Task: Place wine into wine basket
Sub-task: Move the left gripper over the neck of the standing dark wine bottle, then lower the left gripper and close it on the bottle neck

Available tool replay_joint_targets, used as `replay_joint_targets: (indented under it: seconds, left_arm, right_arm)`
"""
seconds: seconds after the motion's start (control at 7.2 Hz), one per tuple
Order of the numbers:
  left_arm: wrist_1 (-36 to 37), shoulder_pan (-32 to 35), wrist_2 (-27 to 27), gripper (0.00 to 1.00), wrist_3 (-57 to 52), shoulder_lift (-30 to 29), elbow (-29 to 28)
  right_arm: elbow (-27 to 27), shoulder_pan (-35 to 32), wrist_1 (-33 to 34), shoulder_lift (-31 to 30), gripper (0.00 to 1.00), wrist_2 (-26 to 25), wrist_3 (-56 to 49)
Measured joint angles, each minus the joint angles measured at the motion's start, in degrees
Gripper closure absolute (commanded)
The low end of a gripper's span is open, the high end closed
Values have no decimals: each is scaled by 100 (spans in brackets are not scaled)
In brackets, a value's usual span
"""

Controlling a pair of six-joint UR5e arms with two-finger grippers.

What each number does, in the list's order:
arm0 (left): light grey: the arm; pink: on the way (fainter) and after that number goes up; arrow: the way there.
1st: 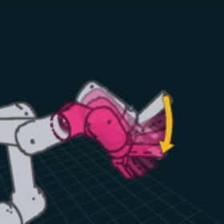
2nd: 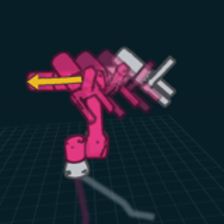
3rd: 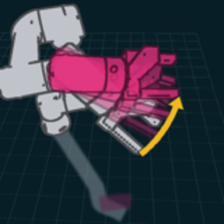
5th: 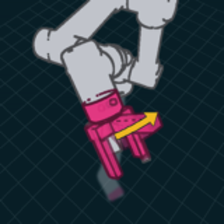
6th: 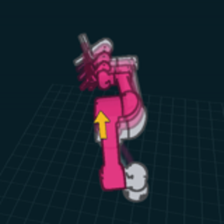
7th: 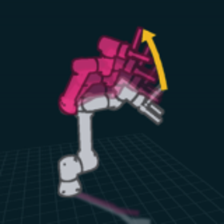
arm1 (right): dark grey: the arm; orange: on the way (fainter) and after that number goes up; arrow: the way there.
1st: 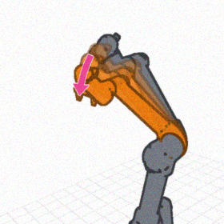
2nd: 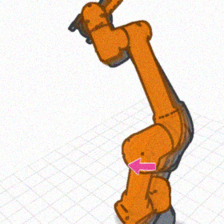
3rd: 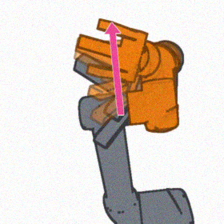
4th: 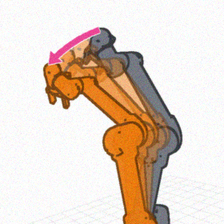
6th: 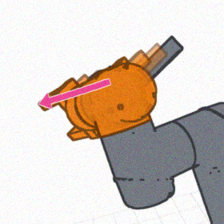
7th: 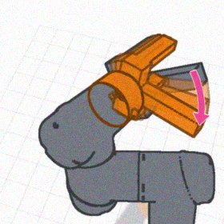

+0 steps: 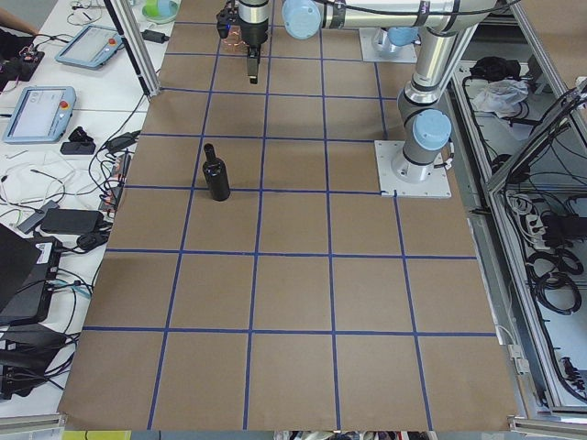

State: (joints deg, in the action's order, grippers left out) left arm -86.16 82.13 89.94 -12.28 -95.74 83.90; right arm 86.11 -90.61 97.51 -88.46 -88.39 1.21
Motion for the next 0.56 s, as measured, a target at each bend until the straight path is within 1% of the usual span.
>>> replay_joint_targets:
  seconds: [0.28, 0.42, 0.56]
  left_arm:
    - [326, -948, -66, 0, -1688, -145, -40]
    - [629, -1267, -122, 0, -2242, -259, -31]
    - [989, -1427, -161, 0, -2621, -409, -20]
  right_arm:
    - [54, 0, 30, 3, 0, -12, -10]
    - [68, 0, 20, 4, 0, -19, -6]
    - [78, 0, 19, 3, 0, -21, -2]
